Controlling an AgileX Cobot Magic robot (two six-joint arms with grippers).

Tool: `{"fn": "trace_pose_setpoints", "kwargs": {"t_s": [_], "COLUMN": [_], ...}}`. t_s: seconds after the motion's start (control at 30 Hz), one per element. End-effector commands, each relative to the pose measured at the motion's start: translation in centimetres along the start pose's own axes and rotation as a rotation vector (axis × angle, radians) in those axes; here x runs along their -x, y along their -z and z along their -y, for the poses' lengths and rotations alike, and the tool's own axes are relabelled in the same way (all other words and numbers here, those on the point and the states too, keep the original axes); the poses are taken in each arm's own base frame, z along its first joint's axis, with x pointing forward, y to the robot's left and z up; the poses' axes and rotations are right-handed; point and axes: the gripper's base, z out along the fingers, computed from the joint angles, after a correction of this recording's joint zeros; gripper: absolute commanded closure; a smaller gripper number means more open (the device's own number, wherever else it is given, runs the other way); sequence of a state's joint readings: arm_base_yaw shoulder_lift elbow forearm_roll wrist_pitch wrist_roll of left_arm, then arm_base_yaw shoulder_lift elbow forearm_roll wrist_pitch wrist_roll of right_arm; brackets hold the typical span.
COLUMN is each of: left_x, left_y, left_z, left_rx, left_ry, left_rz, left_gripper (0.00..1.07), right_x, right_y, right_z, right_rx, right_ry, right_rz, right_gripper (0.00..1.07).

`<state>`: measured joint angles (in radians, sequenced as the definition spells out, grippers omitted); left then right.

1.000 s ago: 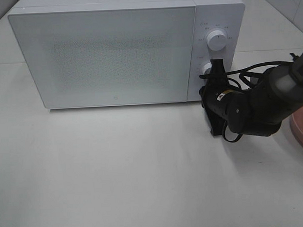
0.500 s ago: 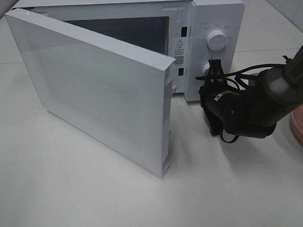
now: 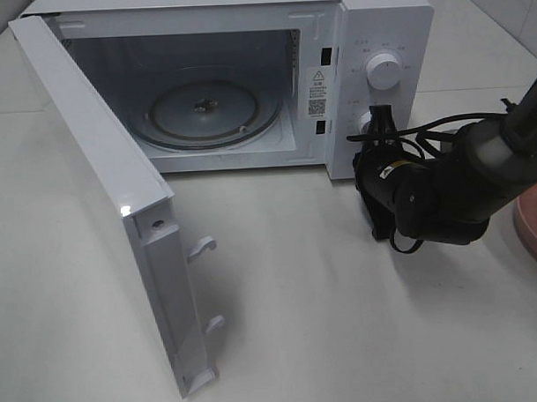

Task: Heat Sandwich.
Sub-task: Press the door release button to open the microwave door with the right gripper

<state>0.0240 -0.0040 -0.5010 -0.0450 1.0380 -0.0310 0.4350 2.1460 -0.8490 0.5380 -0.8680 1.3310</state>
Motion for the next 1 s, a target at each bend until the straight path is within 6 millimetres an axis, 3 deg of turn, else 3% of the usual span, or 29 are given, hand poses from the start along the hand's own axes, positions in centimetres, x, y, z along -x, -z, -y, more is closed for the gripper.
{"fn": "trace_pose_setpoints", "kwargs": {"t_s": [0.03, 0.4, 1.0], "left_x": [-0.2, -0.2, -0.2], "left_y": [0.3, 0.3, 0.3], "left_z": [0.0, 0.0, 0.0], "left_rx": [0.002, 0.002, 0.002], "left_ry": [0.001, 0.001, 0.001], "left_rz": [0.028, 0.028, 0.028], "left_gripper": [0.05, 0.05, 0.05], "right_x": [0.4, -0.1, 0.8], "right_y": [-0.7, -0.3, 3.2], "right_z": [-4.8, -5.0, -1.9], "right_rx": [0.292, 0.209, 0.005], "right_ry": [0.011, 0.026, 0.094], "right_rz": [0.023, -0.031, -0.094], "right_gripper": [1.07, 1.07, 1.07]}}
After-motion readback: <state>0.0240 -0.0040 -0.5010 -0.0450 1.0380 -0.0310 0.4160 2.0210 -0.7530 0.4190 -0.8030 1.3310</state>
